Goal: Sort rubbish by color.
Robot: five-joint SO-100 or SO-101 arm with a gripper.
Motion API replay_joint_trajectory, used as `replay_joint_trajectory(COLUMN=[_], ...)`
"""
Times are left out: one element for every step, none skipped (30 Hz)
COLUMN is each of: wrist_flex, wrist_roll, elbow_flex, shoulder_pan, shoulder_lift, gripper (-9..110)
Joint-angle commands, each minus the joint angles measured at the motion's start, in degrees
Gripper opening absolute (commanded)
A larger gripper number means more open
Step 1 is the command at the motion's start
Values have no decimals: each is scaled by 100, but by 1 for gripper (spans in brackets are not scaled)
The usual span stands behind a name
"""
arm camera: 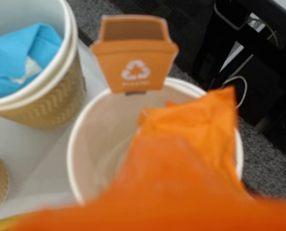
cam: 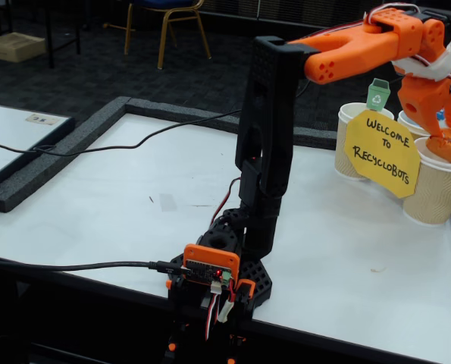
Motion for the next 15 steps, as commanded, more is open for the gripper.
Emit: replay_joint_trajectory(wrist_flex=[-44, -9, 0, 18, 26, 26, 35, 44, 53, 53, 53, 53, 53, 79, 114], wrist_roll=[-114, -114, -114, -114, -114, -114, -114, -114, -114, -114, -114, -114, -114, -105, -70], elbow_flex=[-853, -853, -853, -853, -853, -853, -853, -870, -905, -940, -976, -1028, -1081, -1143, -1204], shoulder_pan=[141, 141, 141, 141, 141, 141, 141, 132, 132, 132, 132, 132, 132, 132, 132], shoulder_lift=[185, 167, 167, 158, 158, 158, 158, 158, 158, 158, 158, 158, 158, 158, 158], gripper=[26, 29, 30, 32, 33, 33, 34, 31, 25, 20, 13, 7, 1, 0, 0])
